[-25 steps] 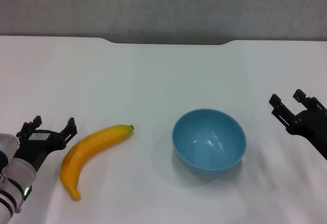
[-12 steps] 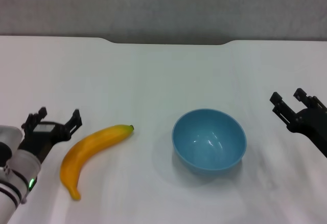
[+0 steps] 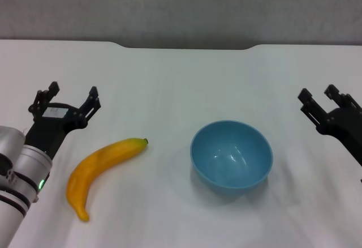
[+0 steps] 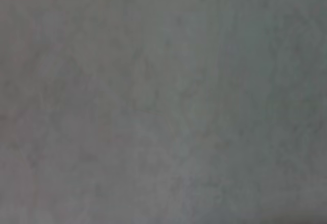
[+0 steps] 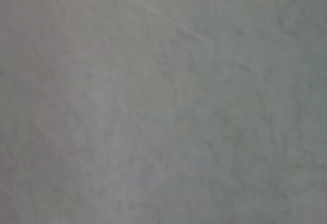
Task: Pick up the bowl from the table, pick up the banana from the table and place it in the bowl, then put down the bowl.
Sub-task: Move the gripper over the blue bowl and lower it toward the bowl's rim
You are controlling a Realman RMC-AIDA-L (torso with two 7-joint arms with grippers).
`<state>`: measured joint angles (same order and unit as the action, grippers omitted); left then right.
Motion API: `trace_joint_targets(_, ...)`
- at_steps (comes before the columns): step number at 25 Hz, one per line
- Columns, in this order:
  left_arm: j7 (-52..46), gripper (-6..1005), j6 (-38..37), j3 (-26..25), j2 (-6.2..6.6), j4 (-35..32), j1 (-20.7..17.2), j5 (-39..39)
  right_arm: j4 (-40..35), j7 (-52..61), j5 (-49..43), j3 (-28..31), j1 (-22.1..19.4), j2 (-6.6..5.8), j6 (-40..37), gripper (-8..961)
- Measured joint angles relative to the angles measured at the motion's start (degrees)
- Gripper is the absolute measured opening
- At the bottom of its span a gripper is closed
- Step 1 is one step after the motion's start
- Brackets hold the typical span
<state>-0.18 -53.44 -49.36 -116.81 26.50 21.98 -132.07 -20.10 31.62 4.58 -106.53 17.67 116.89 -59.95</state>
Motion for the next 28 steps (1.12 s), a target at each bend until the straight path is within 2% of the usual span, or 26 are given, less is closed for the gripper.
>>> trace_joint_targets(4, -0.4, 908, -1.3, 0.1, -0.03, -0.2, 0.3, -2.2, -1.7, 0.0, 0.0, -0.4, 0.0, -0.03, 0.0, 724)
trace_joint_targets(9, -1.7, 908, 4.8, -0.2, 0.73, 3.3, 1.0, -2.5, -5.1, 2.5, -0.5, -1.4, -0.4, -1.04, 3.8, 724)
trace_joint_targets(11, -1.9, 908, 7.7, -0.5, 1.47, 5.5, 0.7, -2.5, -10.9, 5.7, -3.5, -1.5, -1.2, -1.84, 10.9, 724)
trace_joint_targets(12, -1.9, 908, 9.2, -0.6, 1.92, 6.7, 0.4, -2.5, -10.9, 5.7, -3.5, -1.5, -1.2, -1.84, 10.9, 724)
trace_joint_targets(14, -1.9, 908, 11.6, -0.6, 2.64, 8.2, -0.2, -2.5, -16.9, 8.9, -9.1, -0.8, -2.2, -2.31, 18.5, 724)
trace_joint_targets(19, -1.8, 908, 13.3, -0.6, 2.5, 7.9, -0.6, -2.6, -36.4, 19.9, -28.2, 0.8, -6.1, -2.71, 39.5, 723)
trace_joint_targets(22, -1.6, 908, 14.1, -0.6, 2.37, 7.8, -0.8, -2.6, -44.9, 29.4, -38.7, -0.3, -7.3, -3.04, 48.5, 720)
trace_joint_targets(25, -1.6, 908, 14.3, -0.7, 2.3, 7.7, -1.0, -2.6, -48.0, 38.1, -43.5, -1.6, -7.4, -4.73, 50.2, 716)
trace_joint_targets(28, -1.6, 908, 14.4, -0.7, 2.22, 7.7, -1.0, -2.5, -47.7, 45.7, -44.3, -4.0, -5.8, -8.77, 49.0, 713)
